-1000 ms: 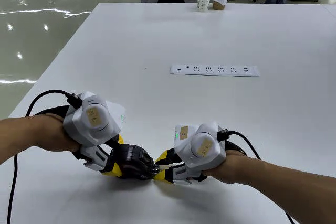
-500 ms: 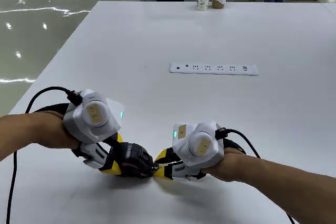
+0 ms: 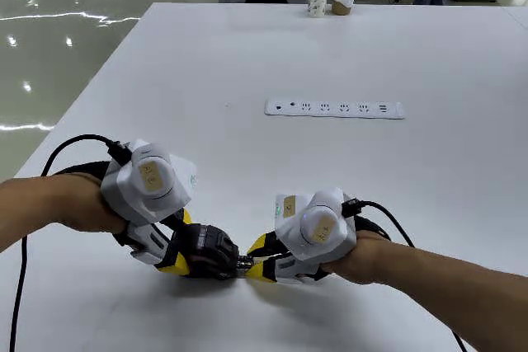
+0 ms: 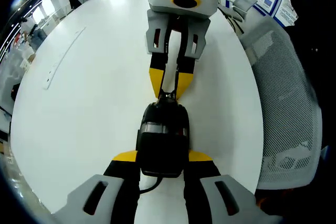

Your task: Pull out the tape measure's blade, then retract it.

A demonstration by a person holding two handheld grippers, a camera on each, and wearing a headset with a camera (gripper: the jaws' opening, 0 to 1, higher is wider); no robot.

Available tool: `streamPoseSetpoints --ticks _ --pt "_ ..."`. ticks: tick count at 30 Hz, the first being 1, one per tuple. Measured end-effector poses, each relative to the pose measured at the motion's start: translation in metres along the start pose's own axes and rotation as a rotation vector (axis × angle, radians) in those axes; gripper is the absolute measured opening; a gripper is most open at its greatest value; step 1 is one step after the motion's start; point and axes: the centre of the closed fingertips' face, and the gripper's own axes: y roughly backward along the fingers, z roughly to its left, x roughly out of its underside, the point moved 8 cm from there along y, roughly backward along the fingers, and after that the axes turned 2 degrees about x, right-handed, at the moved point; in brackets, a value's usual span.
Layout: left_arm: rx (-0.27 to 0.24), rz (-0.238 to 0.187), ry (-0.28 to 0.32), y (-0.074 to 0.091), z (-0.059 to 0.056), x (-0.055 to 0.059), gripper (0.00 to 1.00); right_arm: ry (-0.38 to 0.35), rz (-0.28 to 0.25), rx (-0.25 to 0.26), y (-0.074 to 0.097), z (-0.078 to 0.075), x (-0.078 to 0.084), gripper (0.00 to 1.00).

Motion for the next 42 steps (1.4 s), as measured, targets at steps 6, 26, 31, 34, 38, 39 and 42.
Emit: streamPoseSetpoints --ticks 6,26,31,34,38,39,42 --pt "0.002 0.003 0.003 0.0 0.0 0.0 0.25 0.002 0.007 -0.001 0.004 0.0 0.004 0.08" --pt "0.007 0.006 0.014 0.001 0.0 -0.001 0.26 0.003 0.027 0.008 0.022 0.0 0.02 0.08" --pt "0.01 0.007 0.019 0.001 0.0 -0.001 0.26 0.005 0.036 0.014 0.029 0.0 0.024 0.08" --pt "0.01 0.007 0.02 0.001 0.0 -0.001 0.26 0.004 0.04 0.017 0.032 0.0 0.027 0.08" --pt "0.011 0.007 0.023 0.001 0.0 -0.001 0.26 0.001 0.047 0.02 0.037 0.0 0.031 0.08" --pt "0.011 0.008 0.023 0.001 0.0 -0.002 0.26 -0.001 0.048 0.02 0.038 0.0 0.032 0.08" --pt "0.012 0.009 0.023 0.001 0.0 -0.001 0.26 -0.002 0.052 0.021 0.042 0.0 0.034 0.08"
